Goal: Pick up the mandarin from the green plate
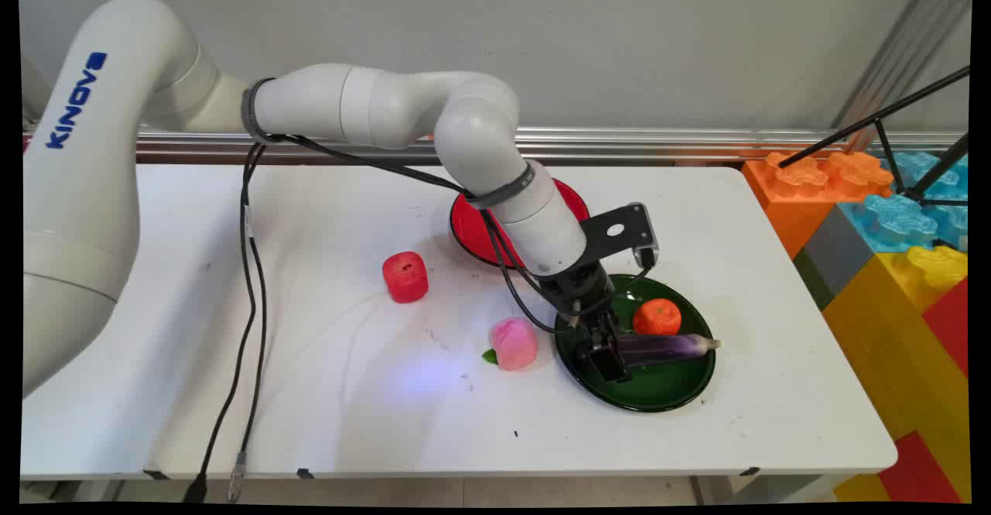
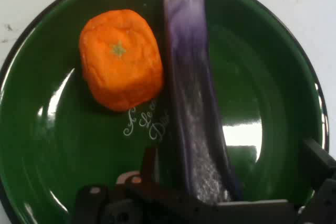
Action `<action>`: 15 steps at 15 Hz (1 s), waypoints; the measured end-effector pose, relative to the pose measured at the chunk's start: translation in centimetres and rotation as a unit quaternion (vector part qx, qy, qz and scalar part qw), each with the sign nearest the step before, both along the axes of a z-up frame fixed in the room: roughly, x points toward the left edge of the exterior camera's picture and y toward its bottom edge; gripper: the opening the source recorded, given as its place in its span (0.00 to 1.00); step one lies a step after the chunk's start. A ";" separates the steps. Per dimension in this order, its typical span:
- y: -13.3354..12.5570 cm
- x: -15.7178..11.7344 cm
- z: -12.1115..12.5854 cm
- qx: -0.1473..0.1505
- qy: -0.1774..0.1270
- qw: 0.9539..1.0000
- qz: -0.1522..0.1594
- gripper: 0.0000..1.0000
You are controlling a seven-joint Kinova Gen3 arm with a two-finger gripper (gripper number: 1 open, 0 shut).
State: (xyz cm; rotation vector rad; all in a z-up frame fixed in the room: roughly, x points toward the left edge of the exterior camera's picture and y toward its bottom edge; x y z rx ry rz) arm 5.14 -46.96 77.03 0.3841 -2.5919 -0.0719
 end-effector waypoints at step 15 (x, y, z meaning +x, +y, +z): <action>-5.2 -1.1 1.4 -0.007 0.059 0.992 0.114 1.00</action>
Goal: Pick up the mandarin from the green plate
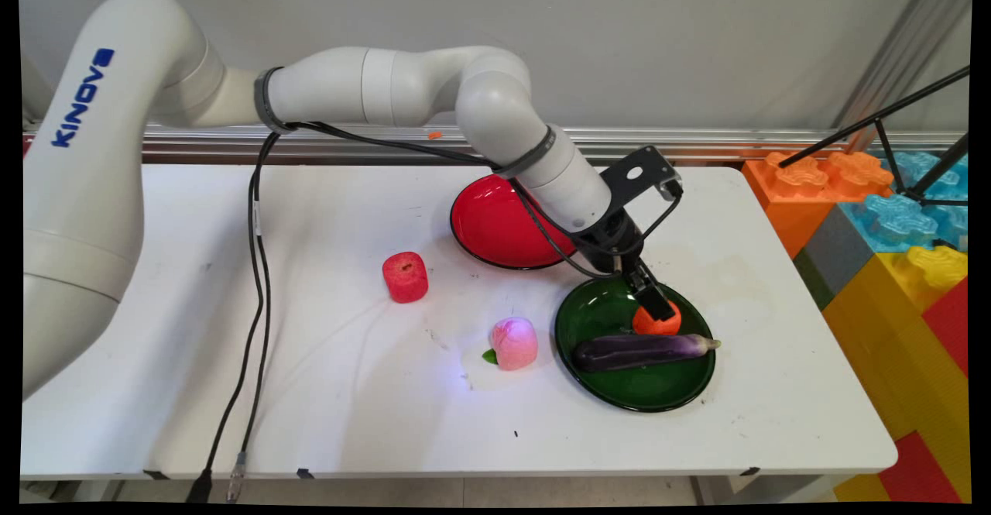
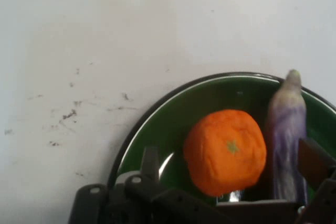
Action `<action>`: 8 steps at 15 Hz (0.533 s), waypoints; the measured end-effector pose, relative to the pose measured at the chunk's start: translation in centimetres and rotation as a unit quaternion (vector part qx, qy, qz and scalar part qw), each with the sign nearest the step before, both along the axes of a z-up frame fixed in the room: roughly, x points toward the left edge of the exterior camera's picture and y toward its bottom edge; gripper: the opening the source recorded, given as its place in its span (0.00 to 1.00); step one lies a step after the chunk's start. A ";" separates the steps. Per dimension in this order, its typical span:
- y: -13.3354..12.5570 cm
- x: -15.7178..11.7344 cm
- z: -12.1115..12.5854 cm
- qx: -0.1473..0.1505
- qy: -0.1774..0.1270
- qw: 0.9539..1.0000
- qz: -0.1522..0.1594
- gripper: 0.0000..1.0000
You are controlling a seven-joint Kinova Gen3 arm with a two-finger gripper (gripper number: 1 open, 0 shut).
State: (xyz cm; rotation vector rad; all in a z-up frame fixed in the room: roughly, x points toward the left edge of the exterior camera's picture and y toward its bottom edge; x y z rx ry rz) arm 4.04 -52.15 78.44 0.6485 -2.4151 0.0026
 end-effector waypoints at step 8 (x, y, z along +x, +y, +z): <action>0.7 0.0 -1.1 0.056 0.025 0.995 0.073 1.00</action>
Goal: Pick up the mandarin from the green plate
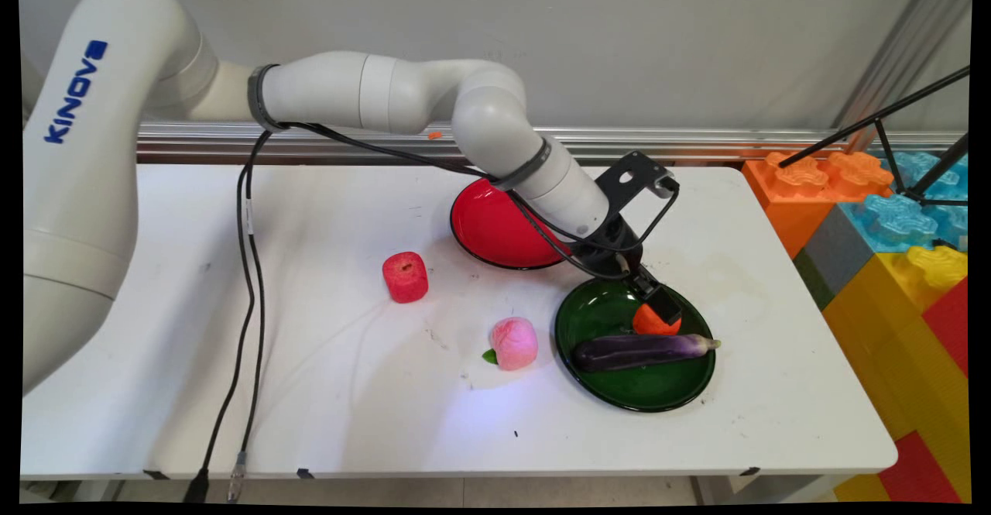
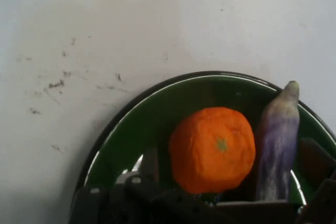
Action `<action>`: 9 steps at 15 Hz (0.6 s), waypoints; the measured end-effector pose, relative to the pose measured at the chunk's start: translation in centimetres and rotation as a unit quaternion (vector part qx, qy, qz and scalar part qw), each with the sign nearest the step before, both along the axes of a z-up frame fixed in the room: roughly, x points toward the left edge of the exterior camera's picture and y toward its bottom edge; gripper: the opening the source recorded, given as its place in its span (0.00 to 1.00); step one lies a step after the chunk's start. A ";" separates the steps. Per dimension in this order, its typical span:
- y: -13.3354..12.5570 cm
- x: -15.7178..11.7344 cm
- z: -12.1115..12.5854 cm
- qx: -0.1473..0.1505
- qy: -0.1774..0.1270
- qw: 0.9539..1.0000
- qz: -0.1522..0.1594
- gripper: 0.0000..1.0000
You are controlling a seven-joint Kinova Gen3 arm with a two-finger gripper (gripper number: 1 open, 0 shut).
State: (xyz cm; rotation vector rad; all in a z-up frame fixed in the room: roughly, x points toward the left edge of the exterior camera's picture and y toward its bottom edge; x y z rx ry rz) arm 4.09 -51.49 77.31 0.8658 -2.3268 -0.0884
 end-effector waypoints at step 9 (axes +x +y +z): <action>1.1 -0.2 -1.1 0.027 0.008 0.999 0.041 1.00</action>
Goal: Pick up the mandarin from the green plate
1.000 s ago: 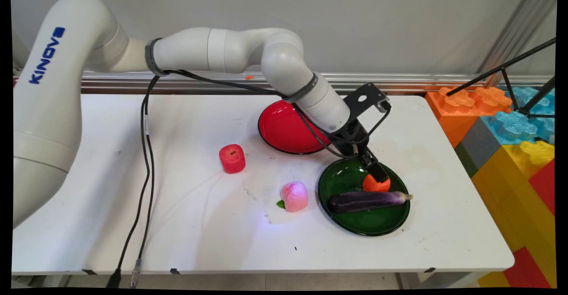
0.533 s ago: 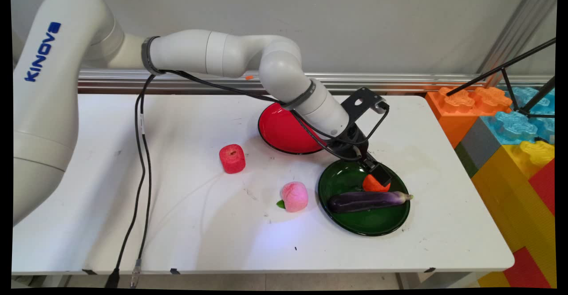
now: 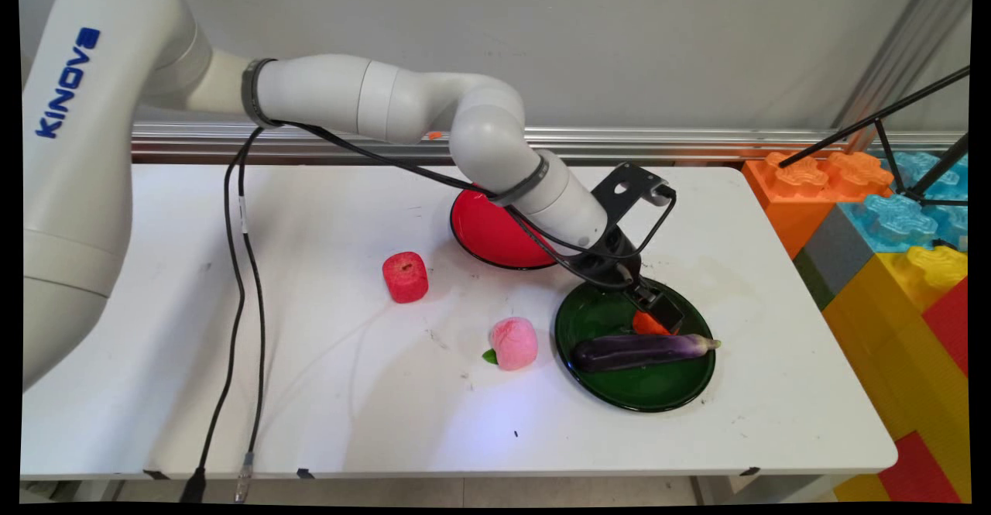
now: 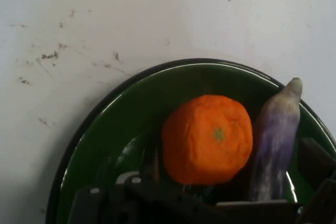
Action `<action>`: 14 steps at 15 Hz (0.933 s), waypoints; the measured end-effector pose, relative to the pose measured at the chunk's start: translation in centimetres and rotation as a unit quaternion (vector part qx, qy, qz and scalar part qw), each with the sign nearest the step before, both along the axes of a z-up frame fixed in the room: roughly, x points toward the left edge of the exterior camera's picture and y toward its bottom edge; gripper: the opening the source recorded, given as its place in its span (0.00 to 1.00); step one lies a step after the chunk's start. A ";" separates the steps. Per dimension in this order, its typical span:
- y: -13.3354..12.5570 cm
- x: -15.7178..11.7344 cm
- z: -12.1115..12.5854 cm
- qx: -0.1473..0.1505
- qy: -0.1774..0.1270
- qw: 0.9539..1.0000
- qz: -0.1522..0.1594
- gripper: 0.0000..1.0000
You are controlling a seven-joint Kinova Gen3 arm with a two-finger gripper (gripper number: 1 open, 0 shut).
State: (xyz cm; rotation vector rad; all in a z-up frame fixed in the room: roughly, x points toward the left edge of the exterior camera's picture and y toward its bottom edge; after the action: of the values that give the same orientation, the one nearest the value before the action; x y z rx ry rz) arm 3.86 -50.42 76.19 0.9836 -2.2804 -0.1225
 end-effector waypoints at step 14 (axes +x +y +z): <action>0.0 0.0 -1.6 0.002 0.002 1.000 0.021 0.00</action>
State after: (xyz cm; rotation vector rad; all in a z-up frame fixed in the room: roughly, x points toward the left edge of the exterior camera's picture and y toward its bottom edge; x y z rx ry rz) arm 3.91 -50.45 74.55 1.0312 -2.2542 -0.1106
